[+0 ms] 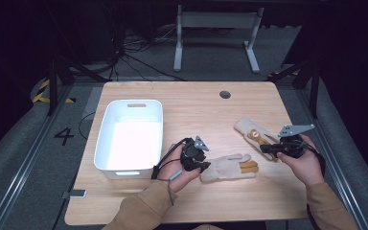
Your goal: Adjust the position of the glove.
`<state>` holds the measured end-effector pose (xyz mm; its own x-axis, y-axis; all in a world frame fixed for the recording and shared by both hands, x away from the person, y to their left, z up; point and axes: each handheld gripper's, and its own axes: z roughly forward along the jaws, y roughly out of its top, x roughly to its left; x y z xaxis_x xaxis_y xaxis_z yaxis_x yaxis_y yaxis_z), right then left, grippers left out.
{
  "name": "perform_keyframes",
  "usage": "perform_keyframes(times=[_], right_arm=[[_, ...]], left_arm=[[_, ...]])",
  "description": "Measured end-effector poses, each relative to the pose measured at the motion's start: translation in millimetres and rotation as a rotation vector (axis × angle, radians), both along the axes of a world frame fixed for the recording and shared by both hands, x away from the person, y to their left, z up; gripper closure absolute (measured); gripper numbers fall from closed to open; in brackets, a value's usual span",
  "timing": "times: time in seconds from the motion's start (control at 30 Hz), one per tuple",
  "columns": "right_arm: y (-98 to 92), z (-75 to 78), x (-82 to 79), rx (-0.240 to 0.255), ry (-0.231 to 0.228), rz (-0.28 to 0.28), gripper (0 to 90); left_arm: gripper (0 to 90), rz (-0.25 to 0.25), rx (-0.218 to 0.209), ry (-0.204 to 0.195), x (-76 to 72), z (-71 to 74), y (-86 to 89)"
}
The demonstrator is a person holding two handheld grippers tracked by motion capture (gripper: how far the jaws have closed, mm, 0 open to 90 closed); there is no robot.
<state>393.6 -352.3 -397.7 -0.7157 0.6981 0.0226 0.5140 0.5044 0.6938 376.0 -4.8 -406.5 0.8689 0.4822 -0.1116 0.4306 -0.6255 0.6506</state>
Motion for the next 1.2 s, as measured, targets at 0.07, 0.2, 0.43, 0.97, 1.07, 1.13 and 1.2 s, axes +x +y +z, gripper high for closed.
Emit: perform_keyframes(times=[0.07,0.2,0.43,0.97,1.07,1.13,1.2], right_arm=[[1.5,-0.3,-0.2,-0.004,0.002,0.002,89.9],[4.1,-2.8,0.7,-0.016,0.006,0.013,90.0],[17.7,-8.9,2.4,-0.020,0.013,0.037,90.0],[35.4,-27.9,7.7,-0.039,0.034,0.060,90.0],[37.4,-34.3,9.2,-0.052,0.055,0.067,90.0],[38.8,-36.7,9.7,-0.060,0.069,0.072,90.0],[39.6,-37.4,9.3,-0.065,0.081,0.079,90.0]], left_arm=[[75.7,-0.002,0.000,0.005,0.2,0.2,0.4],[84.2,-0.015,0.006,0.015,0.7,1.6,1.2],[90.0,0.025,0.004,0.031,10.9,-5.4,-1.4],[88.1,0.045,0.029,0.035,19.0,-27.2,-17.5],[87.2,0.048,0.021,0.035,17.8,-24.9,-16.4],[87.2,0.047,0.020,0.036,18.5,-24.3,-14.7],[87.2,0.046,0.018,0.040,18.5,-24.0,-14.0]])
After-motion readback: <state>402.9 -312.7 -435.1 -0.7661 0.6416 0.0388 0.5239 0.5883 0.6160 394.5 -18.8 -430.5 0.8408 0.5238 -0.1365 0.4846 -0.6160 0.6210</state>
